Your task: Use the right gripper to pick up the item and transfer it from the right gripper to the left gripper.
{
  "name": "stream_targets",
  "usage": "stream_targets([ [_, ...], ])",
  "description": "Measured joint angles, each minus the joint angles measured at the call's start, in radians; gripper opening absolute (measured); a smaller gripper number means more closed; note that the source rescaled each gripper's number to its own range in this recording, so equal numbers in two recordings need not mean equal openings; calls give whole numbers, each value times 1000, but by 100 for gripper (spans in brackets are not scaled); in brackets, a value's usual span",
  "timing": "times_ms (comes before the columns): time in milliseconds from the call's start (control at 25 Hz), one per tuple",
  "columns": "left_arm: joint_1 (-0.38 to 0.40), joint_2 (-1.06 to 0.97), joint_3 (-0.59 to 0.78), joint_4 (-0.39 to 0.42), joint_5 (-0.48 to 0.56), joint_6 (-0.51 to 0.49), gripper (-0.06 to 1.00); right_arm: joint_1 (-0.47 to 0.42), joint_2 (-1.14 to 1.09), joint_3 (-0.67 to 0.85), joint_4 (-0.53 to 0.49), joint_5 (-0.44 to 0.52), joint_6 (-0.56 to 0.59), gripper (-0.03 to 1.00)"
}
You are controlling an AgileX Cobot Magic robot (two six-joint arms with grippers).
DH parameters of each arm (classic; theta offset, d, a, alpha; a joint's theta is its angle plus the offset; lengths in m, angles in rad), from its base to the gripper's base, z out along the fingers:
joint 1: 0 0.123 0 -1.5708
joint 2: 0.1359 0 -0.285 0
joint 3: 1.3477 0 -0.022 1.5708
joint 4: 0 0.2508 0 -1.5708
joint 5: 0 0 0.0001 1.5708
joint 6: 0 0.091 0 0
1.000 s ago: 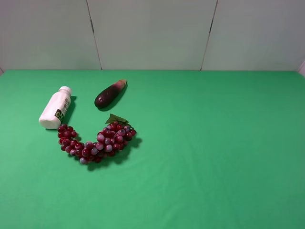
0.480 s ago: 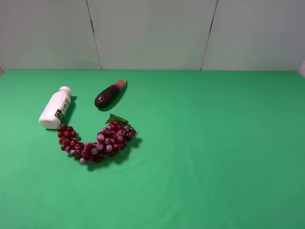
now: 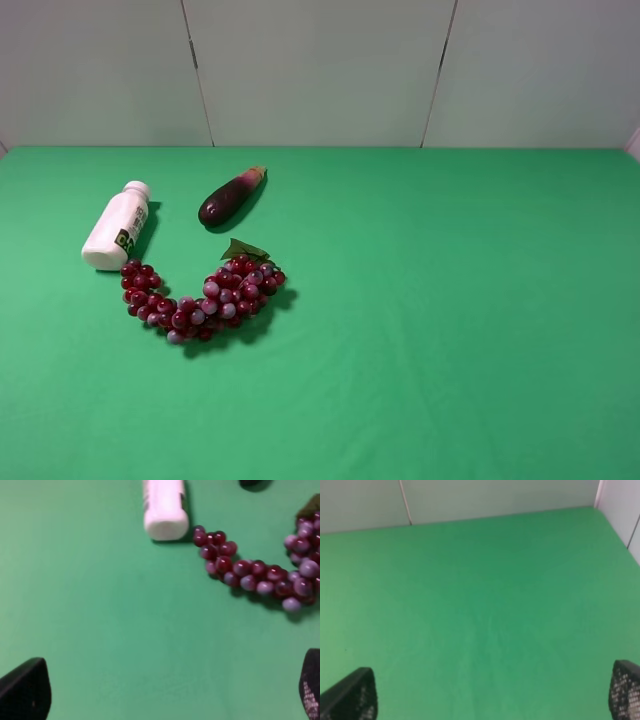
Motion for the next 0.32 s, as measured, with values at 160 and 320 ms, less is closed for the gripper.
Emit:
stream_targets([
  [160, 9, 0, 0, 0, 0, -1, 100, 0, 0, 0, -1, 0, 0, 100],
  [320, 10, 0, 0, 0, 0, -1, 100, 0, 0, 0, -1, 0, 0, 100],
])
